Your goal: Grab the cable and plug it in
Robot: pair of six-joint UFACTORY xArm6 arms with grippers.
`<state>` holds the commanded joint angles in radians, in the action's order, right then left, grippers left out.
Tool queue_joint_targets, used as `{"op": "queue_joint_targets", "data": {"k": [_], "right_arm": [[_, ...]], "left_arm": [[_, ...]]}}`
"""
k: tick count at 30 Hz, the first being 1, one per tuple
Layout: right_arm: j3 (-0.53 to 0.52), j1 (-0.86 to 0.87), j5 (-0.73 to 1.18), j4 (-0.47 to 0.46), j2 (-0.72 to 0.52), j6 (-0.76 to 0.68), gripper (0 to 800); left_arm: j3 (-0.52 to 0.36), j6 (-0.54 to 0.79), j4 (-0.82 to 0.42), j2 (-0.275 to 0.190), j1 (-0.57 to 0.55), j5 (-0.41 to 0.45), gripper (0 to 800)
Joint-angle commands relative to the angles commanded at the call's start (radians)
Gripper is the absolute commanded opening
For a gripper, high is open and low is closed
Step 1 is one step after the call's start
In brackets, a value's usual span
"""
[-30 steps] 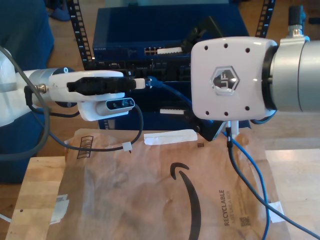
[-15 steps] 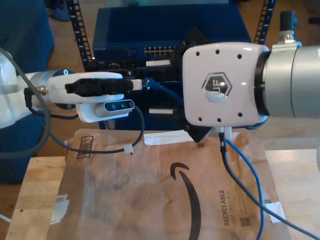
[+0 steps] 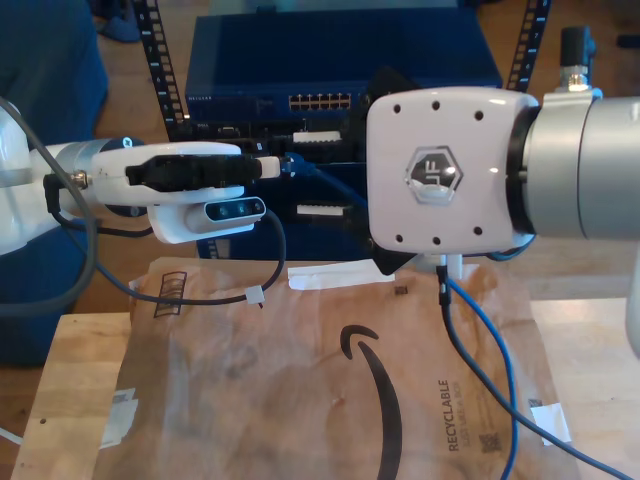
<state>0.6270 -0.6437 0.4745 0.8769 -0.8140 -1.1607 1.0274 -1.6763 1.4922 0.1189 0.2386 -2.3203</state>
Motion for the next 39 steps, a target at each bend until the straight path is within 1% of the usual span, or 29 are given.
{"op": "queue_joint_targets", "data": {"k": [4, 17, 23, 33, 34, 35, 36, 37, 38, 39], "right_arm": [[0.000, 0.000, 0.000, 0.002, 0.000, -0.003, 322], [0.000, 0.000, -0.012, 0.002, 0.000, -0.005, 232], [0.000, 0.000, -0.028, 0.002, 0.000, -0.005, 152], [0.000, -0.006, -0.028, 0.002, 0.008, -0.006, 151], [0.000, -0.006, -0.028, 0.002, 0.008, -0.006, 145], [0.000, -0.006, -0.028, 0.002, 0.008, -0.006, 122], [0.000, -0.006, -0.029, 0.003, 0.008, -0.006, 75], [0.000, -0.006, -0.032, 0.003, 0.008, -0.008, 47], [0.000, -0.006, -0.038, 0.006, 0.008, -0.008, 27], [0.000, -0.006, -0.041, 0.009, 0.008, -0.011, 12]], "left_arm": [[-0.002, 0.000, 0.000, 0.000, -0.002, 0.002, 17], [-0.003, -0.002, -0.002, -0.003, -0.002, -0.002, 22], [-0.003, -0.002, -0.002, -0.003, -0.003, -0.002, 23], [-0.003, -0.002, -0.002, -0.005, -0.003, -0.002, 26], [-0.003, -0.002, -0.002, -0.005, -0.003, -0.002, 26], [-0.002, -0.002, -0.002, -0.005, -0.003, -0.002, 26], [-0.002, -0.002, -0.002, -0.005, -0.003, -0.002, 33], [-0.002, -0.003, -0.002, -0.005, -0.003, -0.002, 62], [-0.002, -0.003, -0.002, -0.005, -0.003, -0.002, 144], [-0.003, -0.002, -0.002, -0.006, -0.002, 0.000, 278]]}}
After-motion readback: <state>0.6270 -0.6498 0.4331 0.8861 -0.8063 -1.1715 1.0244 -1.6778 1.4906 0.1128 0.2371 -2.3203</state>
